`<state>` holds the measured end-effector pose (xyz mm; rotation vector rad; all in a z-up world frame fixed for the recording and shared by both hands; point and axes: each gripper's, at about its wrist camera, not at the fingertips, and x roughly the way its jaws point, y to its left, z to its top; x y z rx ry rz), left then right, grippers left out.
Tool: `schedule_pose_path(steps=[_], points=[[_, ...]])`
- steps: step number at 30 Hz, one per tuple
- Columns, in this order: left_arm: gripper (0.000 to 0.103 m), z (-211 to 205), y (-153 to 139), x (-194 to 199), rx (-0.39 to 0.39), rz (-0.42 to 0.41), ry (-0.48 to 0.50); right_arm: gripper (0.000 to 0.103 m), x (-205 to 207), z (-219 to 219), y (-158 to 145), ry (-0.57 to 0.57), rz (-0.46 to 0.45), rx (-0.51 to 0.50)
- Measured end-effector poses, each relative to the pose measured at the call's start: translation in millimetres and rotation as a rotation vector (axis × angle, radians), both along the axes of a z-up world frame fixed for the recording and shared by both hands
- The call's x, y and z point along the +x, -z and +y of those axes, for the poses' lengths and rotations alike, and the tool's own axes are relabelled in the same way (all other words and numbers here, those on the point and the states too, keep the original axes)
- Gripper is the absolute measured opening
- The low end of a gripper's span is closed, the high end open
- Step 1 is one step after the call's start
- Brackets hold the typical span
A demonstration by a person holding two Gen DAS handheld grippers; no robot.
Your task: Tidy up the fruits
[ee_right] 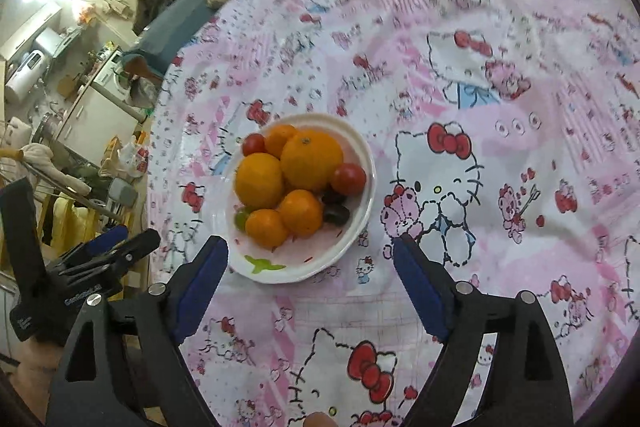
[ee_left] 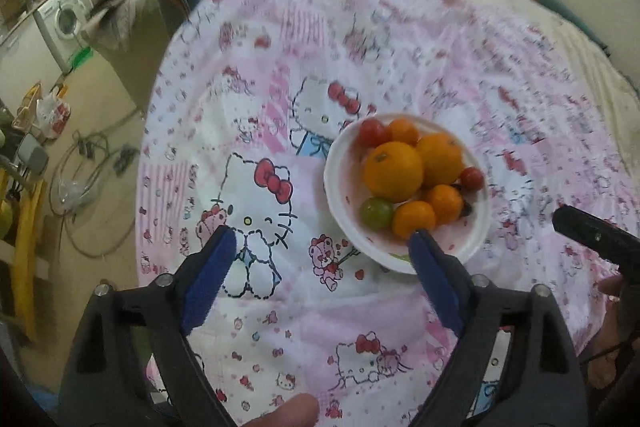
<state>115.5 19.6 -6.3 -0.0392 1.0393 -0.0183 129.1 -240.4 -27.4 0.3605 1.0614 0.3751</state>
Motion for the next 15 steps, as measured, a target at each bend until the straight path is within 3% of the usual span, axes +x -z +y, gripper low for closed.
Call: schedule_pose_path(steps=[6,10,15], points=[[0.098,4,-18,-32,-0.063,-0.055,-0.030,0.101,-29,4,-29,0.013,-0.138,-0.036],[0.098,-1,-25,-57,-0.016,-0.137,-0.032,0.102,-54,6,-38,0.020,-0.220,-0.078],[0.101,-1,-19,-75,-0.037,-0.112,-0.037,0.102,-70,8,-38,0.029,-0.215,-0.077]])
